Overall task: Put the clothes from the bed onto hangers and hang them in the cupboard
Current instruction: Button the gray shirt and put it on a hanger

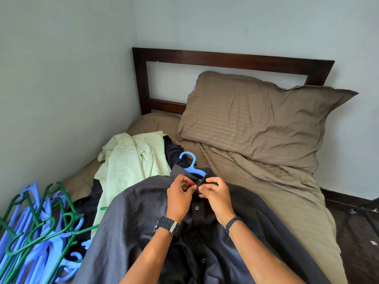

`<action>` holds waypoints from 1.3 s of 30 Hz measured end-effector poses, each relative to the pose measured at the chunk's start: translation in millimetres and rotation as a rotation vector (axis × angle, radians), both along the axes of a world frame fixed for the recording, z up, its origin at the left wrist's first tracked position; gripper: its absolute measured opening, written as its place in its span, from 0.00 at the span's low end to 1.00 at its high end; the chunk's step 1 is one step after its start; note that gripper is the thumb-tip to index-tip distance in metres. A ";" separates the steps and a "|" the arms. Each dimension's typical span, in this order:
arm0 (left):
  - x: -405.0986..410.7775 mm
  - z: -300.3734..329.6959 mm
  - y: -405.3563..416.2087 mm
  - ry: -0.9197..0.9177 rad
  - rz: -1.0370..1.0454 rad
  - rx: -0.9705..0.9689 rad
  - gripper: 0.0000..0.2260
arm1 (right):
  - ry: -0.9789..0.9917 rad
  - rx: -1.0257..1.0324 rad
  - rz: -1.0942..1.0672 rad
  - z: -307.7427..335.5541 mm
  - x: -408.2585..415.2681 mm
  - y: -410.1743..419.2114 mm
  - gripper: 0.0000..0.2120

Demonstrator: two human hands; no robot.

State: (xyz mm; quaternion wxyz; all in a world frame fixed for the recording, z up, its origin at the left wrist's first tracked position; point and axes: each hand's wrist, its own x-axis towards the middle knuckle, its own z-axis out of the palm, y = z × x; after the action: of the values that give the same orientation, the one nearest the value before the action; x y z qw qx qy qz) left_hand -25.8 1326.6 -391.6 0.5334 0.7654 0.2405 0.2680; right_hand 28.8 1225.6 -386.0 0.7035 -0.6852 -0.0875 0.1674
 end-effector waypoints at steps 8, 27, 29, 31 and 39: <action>-6.8 5.0 -11.8 -0.039 -0.016 -0.011 0.09 | -0.043 -0.047 -0.016 -2.7 3.9 3.1 0.11; -1.5 -4.7 -22.6 0.005 0.147 0.257 0.11 | -0.272 -0.193 0.083 1.6 1.4 -7.0 0.15; -1.9 -1.2 -22.3 -0.001 0.161 0.187 0.10 | -0.301 -0.200 0.066 0.5 -0.5 -6.2 0.15; -2.2 2.4 -20.7 -0.005 0.158 0.102 0.10 | -0.324 -0.204 0.037 0.0 -2.9 -4.4 0.15; -3.4 6.3 -2.9 0.007 -0.038 0.150 0.10 | -0.222 -0.197 0.027 4.5 0.0 -1.0 0.12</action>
State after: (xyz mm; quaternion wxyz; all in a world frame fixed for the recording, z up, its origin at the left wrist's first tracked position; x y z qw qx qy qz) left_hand -29.2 1323.6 -385.3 0.4787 0.8086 0.2068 0.2725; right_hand 28.8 1224.6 -381.5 0.6164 -0.7640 -0.1572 0.1078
